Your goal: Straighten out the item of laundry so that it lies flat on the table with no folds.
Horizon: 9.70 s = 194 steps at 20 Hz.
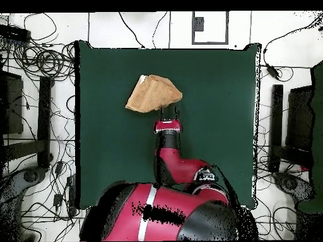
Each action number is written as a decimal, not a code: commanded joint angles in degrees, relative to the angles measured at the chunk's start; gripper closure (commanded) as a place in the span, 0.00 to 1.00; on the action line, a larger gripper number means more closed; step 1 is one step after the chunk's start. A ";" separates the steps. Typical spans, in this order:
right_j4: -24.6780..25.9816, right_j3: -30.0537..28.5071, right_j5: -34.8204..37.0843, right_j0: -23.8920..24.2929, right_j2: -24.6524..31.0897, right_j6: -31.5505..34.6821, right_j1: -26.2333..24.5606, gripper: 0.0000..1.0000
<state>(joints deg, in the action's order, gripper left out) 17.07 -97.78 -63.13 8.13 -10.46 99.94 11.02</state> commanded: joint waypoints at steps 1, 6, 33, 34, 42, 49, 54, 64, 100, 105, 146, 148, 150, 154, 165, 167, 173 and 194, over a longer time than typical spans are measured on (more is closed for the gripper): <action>17.82 4.77 17.03 3.76 4.90 13.64 3.68 0.00; 20.74 7.50 24.30 6.11 9.87 15.28 3.18 0.00; -6.07 12.44 21.71 4.00 16.64 14.81 -3.85 0.00; -6.80 12.09 20.42 4.10 16.77 15.01 -4.04 0.00; 1.68 14.63 21.61 7.68 21.43 16.45 -4.69 0.00; 8.38 16.34 25.12 11.06 26.11 17.34 -5.05 0.00; 21.38 17.64 39.44 18.10 36.92 18.30 -5.21 0.00; 28.14 16.49 57.23 29.33 53.07 6.89 -10.37 0.00; 15.80 15.78 71.75 36.38 61.08 -1.43 -19.68 0.00; 15.03 15.90 72.87 36.70 61.48 -1.94 -20.25 0.00; 33.51 29.78 73.14 14.23 41.02 -7.59 -2.08 0.00; 34.33 30.43 73.84 13.19 40.31 -7.23 -1.60 0.00; 34.88 30.65 74.51 12.13 39.50 -6.61 -0.99 0.00; 35.88 30.91 73.46 7.98 34.89 -2.07 0.19 0.00; 34.41 38.64 67.71 -11.01 10.38 13.17 -1.06 0.00; 33.14 39.17 67.70 -11.96 9.03 12.58 -1.44 0.00; 30.40 39.85 68.29 -13.27 7.12 11.00 -2.00 0.00; 28.41 41.72 61.53 -14.70 3.11 7.29 -4.64 0.00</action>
<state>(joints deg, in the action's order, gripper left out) 46.85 -55.43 1.41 -5.20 -7.71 99.94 10.19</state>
